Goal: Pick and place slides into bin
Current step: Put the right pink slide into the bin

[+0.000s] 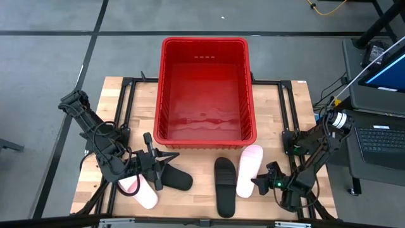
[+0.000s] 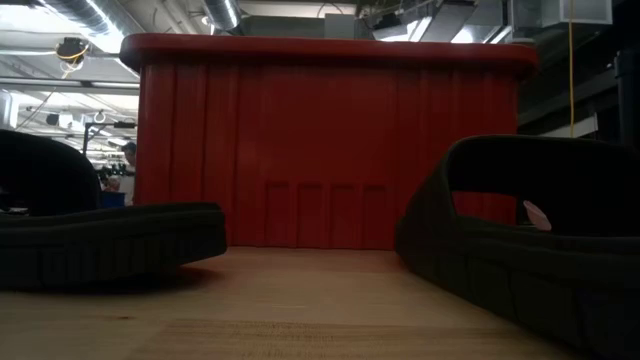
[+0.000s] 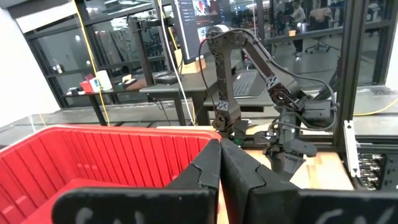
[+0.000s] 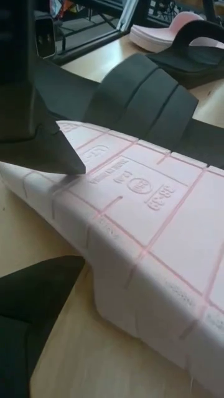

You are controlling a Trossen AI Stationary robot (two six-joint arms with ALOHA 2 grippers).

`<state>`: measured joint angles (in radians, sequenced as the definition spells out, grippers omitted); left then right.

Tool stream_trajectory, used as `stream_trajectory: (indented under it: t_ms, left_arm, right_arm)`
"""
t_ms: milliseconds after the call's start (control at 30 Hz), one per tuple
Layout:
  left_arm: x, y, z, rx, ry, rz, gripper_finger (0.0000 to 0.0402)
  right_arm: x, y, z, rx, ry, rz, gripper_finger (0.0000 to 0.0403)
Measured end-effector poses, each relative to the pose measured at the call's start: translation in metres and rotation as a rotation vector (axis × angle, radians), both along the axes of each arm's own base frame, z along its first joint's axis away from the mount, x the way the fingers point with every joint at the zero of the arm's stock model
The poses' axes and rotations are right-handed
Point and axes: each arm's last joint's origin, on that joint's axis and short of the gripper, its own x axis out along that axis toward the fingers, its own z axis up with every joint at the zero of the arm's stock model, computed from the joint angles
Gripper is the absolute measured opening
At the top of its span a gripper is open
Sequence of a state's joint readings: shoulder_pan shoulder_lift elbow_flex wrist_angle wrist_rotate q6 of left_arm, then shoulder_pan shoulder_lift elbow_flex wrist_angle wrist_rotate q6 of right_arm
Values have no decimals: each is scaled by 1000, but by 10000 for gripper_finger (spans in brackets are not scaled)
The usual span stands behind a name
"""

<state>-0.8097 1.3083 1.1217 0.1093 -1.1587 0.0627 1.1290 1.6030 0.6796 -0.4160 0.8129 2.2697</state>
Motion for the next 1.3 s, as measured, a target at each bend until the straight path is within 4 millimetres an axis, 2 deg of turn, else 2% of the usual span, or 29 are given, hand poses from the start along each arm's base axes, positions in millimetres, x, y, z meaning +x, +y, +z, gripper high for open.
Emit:
stream_trajectory:
  t_ms: [233,533,833,933,1100,1133,1300]
  left_arm:
    - [0,0,0,3,1,0,6]
    - [0,0,0,3,1,0,5]
    - [0,0,0,3,1,0,2]
    - [0,0,0,3,1,0,4]
    - [0,0,0,3,2,0,3]
    - [0,0,0,3,2,0,2]
    - [0,0,0,3,2,0,3]
  right_arm:
    - [3,6,-4,42,-20,-2,225]
    - [9,16,-20,54,-116,-25,225]
    - [10,17,-21,34,-119,-7,221]
    - [10,17,-21,40,-113,-5,192]
    - [10,18,-20,51,-116,-6,91]
    - [10,18,-20,52,-117,-6,81]
    - [11,20,-19,79,-123,-6,81]
